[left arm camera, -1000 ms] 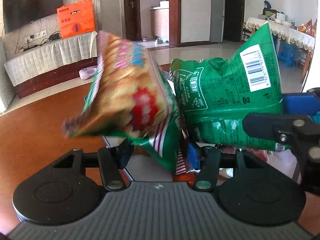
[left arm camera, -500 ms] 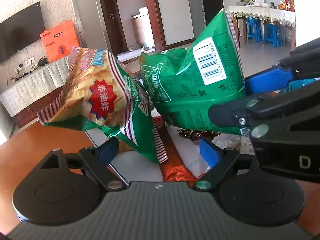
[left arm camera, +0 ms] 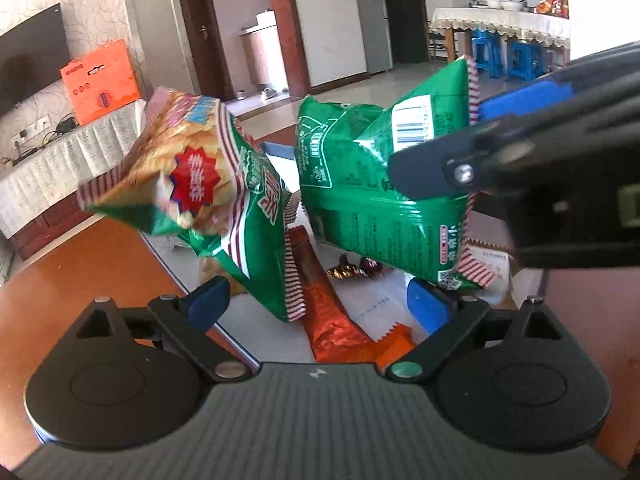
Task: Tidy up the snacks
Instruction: 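Lower both green chip bags into the box and open both tools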
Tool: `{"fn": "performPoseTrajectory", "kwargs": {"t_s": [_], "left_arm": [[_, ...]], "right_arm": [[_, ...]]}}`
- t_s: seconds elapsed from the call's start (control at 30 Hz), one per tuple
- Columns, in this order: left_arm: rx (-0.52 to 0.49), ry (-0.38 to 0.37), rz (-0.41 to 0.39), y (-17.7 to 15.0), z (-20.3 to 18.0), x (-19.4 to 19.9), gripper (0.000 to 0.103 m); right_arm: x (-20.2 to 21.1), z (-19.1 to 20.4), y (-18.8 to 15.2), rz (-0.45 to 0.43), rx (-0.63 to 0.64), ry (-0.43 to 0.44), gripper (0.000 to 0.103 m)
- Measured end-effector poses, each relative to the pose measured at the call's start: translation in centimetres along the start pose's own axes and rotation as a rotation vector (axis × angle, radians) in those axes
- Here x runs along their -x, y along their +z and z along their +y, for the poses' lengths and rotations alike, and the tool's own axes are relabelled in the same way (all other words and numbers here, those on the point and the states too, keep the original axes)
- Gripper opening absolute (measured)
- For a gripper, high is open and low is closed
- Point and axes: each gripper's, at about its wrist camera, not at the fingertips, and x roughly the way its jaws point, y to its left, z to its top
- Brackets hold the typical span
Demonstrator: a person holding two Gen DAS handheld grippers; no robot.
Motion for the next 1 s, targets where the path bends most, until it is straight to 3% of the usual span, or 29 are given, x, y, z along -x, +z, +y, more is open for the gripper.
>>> {"fn": "performPoseTrajectory", "kwargs": {"t_s": [0.1,0.47,0.53,0.63,0.77,1.0], "left_arm": [[-0.016,-0.023,-0.005,-0.5,-0.1,0.7,0.097],[-0.011,-0.009,-0.024,-1.5,-0.3,4.6,0.098],[-0.005,-0.001,-0.029,-1.6,-0.1,5.1,0.098],[0.016,0.01,-0.037,-1.3,0.3,5.3,0.099],[0.034,0.029,-0.063,-1.7,0.3,6.7,0.101],[0.136,0.058,-0.107,-1.5,0.5,9.5,0.103]], "right_arm": [[-0.6,0.5,-0.4,0.036,0.027,0.002,0.054],[2.3,0.4,-0.1,-0.099,-0.032,-0.017,0.054],[1.9,0.7,-0.1,-0.073,-0.031,-0.001,0.054],[1.1,1.7,-0.3,-0.024,0.009,0.01,0.054],[2.1,1.7,-0.1,-0.073,-0.011,-0.002,0.054],[3.0,1.7,-0.7,-0.07,-0.022,-0.003,0.055]]}}
